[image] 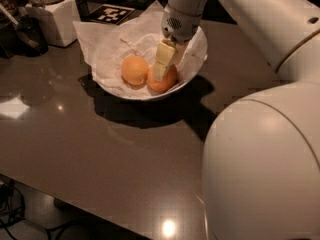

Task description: Pick orange from white bowl

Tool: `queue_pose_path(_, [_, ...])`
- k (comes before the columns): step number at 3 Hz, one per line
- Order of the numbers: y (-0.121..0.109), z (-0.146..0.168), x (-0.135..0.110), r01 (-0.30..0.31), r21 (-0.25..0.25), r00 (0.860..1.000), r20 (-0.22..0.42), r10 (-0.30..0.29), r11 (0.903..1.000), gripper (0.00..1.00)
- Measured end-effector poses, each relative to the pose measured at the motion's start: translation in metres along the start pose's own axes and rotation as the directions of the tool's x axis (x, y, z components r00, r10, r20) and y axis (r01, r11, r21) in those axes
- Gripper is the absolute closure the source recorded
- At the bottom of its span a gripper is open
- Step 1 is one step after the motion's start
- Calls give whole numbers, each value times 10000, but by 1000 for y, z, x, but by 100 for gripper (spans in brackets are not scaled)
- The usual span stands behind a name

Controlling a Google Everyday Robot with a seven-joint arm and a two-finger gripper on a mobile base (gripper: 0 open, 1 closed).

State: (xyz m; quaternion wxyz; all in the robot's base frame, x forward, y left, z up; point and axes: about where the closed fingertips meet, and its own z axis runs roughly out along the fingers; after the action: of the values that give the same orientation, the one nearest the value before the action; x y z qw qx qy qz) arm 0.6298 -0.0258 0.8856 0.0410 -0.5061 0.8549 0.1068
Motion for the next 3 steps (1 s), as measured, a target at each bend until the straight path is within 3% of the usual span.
queue_pose_path(3, [-10, 25, 8, -43, -528, 9996, -288, 28, 9986, 31])
